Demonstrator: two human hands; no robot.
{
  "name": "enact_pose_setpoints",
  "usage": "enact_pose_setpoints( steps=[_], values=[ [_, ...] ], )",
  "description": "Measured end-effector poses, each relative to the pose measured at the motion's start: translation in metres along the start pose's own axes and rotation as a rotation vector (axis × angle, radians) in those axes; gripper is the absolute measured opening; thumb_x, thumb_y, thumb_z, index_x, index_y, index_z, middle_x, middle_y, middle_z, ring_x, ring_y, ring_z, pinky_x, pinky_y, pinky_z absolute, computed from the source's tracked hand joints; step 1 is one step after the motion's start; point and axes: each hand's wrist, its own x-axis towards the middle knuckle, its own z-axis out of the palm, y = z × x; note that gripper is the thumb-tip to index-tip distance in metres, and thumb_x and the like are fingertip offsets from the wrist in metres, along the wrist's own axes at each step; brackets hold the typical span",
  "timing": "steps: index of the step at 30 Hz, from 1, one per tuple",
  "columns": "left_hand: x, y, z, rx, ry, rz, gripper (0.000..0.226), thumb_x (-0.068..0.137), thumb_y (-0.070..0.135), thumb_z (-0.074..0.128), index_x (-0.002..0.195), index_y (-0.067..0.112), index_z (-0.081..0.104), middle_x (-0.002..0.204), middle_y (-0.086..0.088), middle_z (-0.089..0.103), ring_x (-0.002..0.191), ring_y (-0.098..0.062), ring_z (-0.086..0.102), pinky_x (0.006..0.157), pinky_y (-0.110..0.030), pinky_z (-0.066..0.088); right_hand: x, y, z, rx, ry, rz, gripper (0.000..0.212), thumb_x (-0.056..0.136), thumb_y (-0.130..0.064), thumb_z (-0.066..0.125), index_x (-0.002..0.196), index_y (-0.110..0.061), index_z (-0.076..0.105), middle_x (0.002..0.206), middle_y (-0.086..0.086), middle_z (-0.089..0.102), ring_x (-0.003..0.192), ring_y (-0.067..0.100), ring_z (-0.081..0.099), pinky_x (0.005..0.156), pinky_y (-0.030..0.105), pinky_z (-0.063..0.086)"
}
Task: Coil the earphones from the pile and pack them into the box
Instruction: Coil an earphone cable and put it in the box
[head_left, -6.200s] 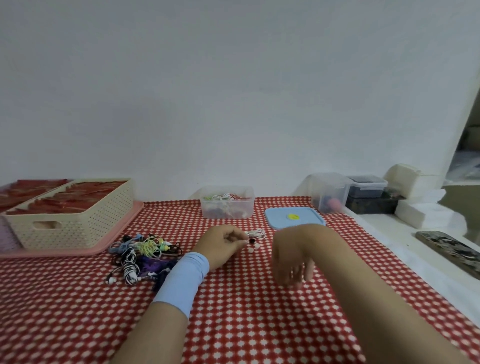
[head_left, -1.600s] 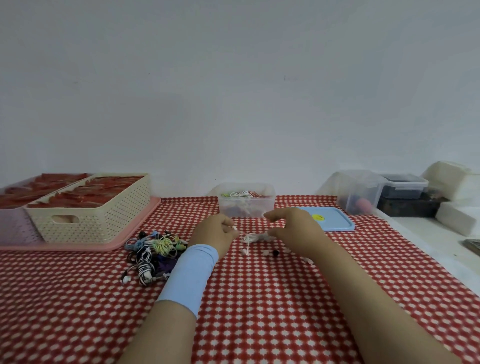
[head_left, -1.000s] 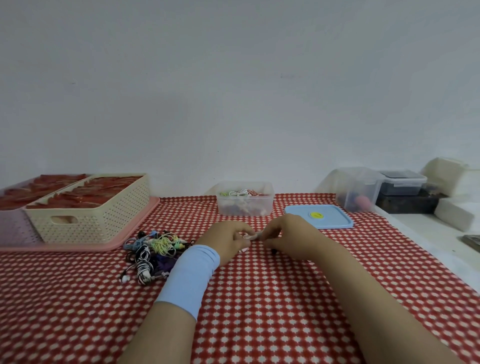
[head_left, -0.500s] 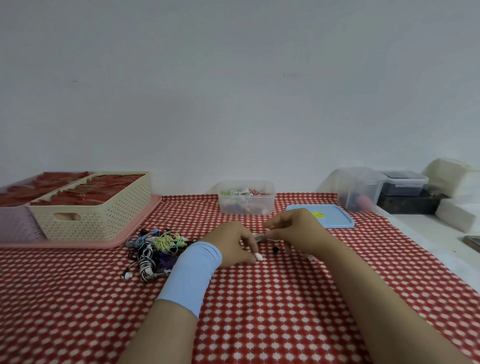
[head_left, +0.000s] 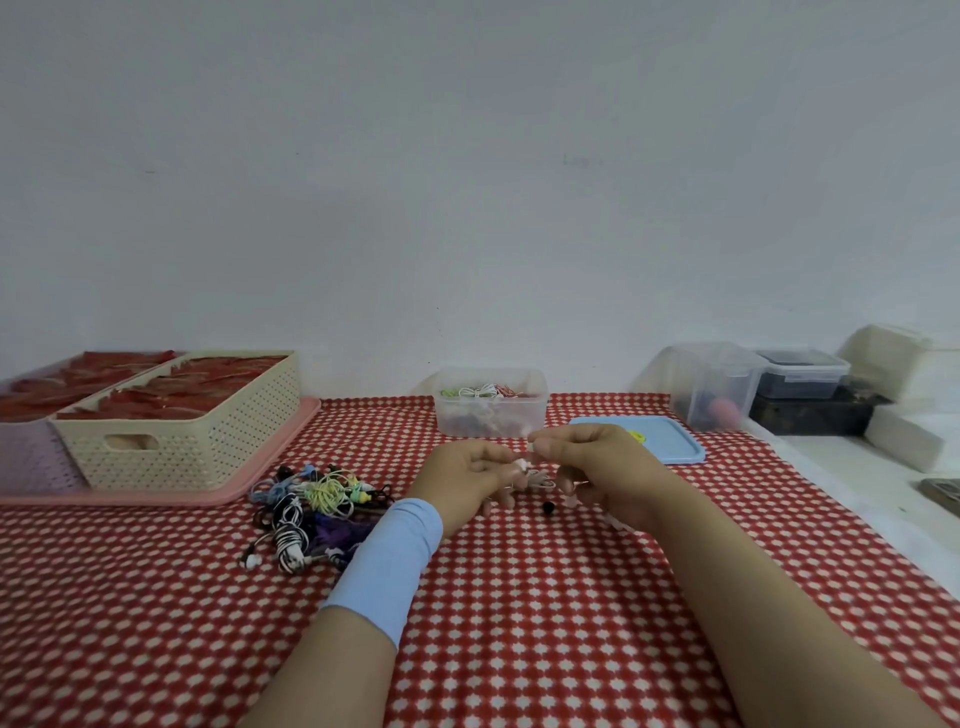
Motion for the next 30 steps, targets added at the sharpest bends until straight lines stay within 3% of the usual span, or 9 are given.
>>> enact_pose_setpoints(
  steps=[6, 12, 20, 30],
  values=[
    [-0.0010, 0.0016, 0.0047, -0.382, -0.032, -0.052, 0.018, 0.091, 0.011, 0.067, 0.108, 0.008, 0.072, 0.087, -0.007, 0.075, 0.065, -0.012, 0.064, 0.055, -0.020, 0.050, 0.0010, 0.0002, -0.0020, 0.079, -0.155, 0.043, 0.022, 0.076, -0.024, 0.075, 0.095, -0.012, 0.077, 0.079, 0.002, 0.070, 0.054, 0.013, 0.050, 0.040, 0.018, 0.024],
    [-0.0012, 0.0002, 0.0021, -0.420, -0.077, -0.063, 0.016, 0.092, 0.005, 0.064, 0.105, 0.005, 0.073, 0.079, -0.005, 0.072, 0.060, -0.008, 0.060, 0.054, -0.018, 0.049, 0.0010, 0.0003, -0.0033, 0.039, -0.203, 0.055, 0.031, 0.075, -0.027, 0.074, 0.101, -0.011, 0.076, 0.083, 0.004, 0.071, 0.054, 0.013, 0.053, 0.042, 0.019, 0.024],
    [-0.0019, -0.0011, -0.0019, -0.327, -0.099, -0.050, 0.015, 0.089, 0.005, 0.068, 0.103, 0.002, 0.073, 0.079, -0.005, 0.074, 0.062, -0.008, 0.061, 0.058, -0.018, 0.051, -0.0003, -0.0012, -0.0028, -0.039, -0.203, 0.068, 0.025, 0.073, -0.028, 0.077, 0.095, -0.016, 0.080, 0.089, 0.007, 0.073, 0.057, 0.013, 0.055, 0.040, 0.018, 0.031],
    [-0.0005, 0.0006, -0.0021, -0.391, -0.089, -0.051, 0.012, 0.089, 0.004, 0.067, 0.098, 0.006, 0.075, 0.079, -0.006, 0.073, 0.060, -0.009, 0.060, 0.056, -0.019, 0.050, -0.0023, -0.0009, -0.0005, 0.035, -0.209, 0.034, 0.013, 0.084, -0.020, 0.072, 0.095, -0.015, 0.077, 0.087, 0.007, 0.074, 0.058, 0.015, 0.062, 0.040, 0.018, 0.034]
  ],
)
